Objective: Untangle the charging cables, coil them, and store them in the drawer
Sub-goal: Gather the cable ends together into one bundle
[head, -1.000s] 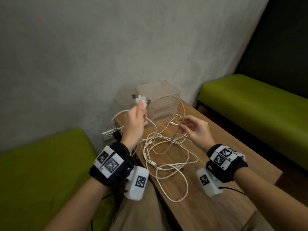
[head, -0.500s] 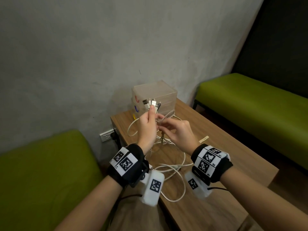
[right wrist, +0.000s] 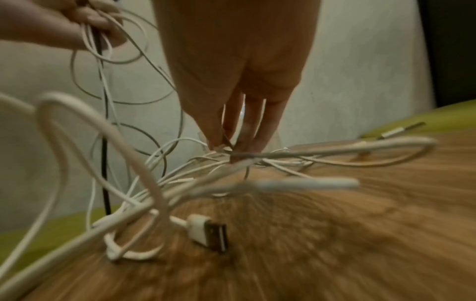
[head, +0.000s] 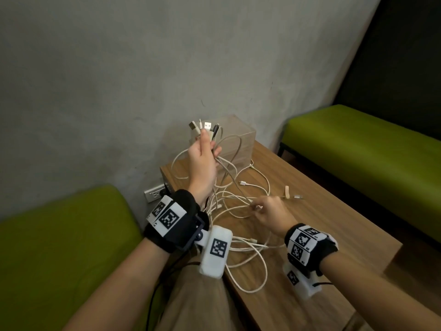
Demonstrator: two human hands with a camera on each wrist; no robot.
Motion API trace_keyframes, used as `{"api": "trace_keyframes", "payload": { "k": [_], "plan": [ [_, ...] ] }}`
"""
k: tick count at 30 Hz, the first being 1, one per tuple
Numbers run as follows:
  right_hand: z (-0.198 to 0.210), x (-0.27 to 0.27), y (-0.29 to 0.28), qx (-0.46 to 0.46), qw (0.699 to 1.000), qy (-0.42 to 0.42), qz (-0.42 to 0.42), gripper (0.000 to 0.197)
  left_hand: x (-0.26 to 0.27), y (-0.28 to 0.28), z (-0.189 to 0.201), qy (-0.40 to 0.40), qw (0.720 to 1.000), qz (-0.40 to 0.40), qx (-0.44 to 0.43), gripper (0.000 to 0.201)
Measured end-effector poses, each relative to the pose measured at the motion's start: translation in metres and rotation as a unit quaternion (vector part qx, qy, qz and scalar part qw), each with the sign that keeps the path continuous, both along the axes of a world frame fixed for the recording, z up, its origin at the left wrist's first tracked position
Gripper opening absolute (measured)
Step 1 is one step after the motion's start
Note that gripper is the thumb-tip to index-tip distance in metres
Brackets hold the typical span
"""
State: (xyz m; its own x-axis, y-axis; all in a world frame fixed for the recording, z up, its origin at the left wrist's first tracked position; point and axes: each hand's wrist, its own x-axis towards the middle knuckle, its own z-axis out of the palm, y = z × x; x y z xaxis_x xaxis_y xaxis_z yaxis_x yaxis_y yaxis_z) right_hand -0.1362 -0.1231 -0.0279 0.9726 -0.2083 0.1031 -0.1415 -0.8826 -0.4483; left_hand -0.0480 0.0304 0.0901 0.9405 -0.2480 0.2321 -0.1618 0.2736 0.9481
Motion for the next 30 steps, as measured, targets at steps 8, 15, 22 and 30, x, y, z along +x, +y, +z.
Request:
{"api": "trace_keyframes", "payload": {
  "k": [8,15,22,30],
  "plan": [
    [-0.02,0.001,-0.024,0.009,0.995,0.037,-0.089,0.011,0.009,0.011,0.014,-0.016,0.997,0.066,-0.039,0.04],
    [-0.01,-0.005,-0.028,-0.058,0.99,0.078,-0.101,0.021,0.027,0.032,0.031,-0.01,0.985,0.113,-0.128,0.04],
    [0.013,-0.009,-0.017,-0.134,0.99,-0.023,-0.047,0.014,0.019,0.021,-0.006,0.023,1.0,0.008,-0.009,0.033],
    [0.022,-0.004,-0.014,-0.188,0.981,-0.055,-0.008,0.018,-0.019,-0.024,-0.055,-0.026,0.953,-0.119,0.277,0.045]
  ]
}}
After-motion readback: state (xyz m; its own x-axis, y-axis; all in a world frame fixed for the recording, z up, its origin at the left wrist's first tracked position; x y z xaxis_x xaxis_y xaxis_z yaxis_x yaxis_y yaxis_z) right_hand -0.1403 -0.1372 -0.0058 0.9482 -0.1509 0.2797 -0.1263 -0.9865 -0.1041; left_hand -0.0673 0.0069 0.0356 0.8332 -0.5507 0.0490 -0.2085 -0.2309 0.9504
